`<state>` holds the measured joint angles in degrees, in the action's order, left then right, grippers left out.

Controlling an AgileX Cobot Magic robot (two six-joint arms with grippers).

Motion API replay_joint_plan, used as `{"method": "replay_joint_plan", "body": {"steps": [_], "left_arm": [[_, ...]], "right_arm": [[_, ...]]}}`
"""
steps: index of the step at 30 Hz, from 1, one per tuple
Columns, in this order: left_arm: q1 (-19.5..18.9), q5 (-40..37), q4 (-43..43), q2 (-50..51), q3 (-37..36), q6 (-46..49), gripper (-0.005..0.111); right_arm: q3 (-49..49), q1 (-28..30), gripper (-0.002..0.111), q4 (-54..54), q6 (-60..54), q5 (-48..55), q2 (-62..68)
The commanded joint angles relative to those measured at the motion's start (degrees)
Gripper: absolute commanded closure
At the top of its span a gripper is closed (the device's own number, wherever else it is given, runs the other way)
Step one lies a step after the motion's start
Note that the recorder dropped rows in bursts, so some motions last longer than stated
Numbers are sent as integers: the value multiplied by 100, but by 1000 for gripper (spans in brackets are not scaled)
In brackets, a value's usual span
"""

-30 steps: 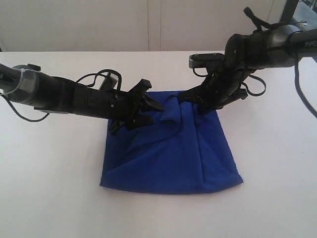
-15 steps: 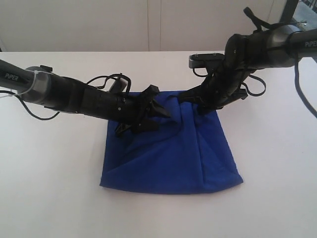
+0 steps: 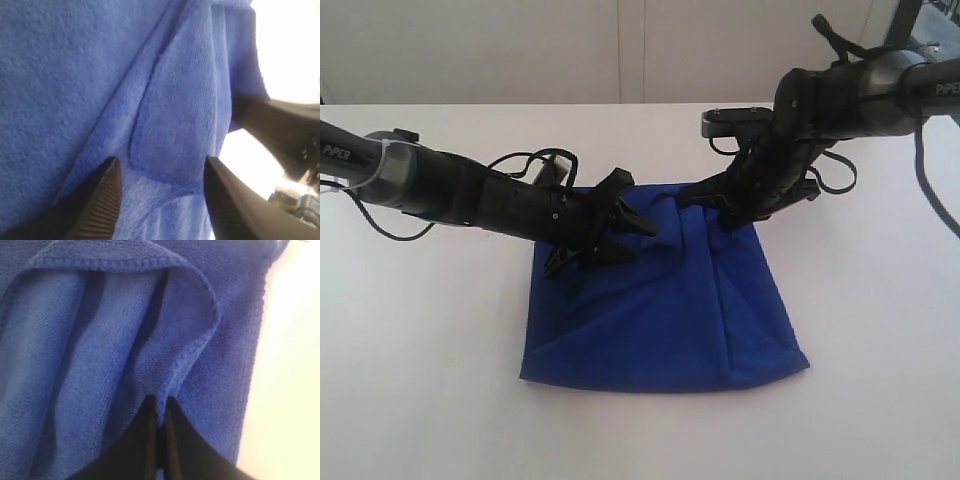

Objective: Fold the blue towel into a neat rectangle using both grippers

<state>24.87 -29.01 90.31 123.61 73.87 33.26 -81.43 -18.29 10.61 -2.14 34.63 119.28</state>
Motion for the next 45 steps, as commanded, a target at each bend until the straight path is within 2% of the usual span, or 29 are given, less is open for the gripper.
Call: {"method": "replay_joint_plan", "body": {"steps": [1,16,20,40,42,45], "left_arm": [[-10,34,219,-19,20,7,51],[227,400,322,-19,67,7,51],[245,247,550,-19,225,-5,51],[317,629,45,-19,289,-5,53],[317,709,-89,-19,289,-5,57],[317,719,-127,-19,289,-5,72]], "right_arm": [[23,64,108,12,-4,-25,-21],[23,64,108,12,-4,-37,-21],[23,64,108,12,-4,-37,-21],[23,64,108,12,82,-36,-21],[23,64,108,12,82,-36,-21],[23,64,108,12,82,-36,-21]]}}
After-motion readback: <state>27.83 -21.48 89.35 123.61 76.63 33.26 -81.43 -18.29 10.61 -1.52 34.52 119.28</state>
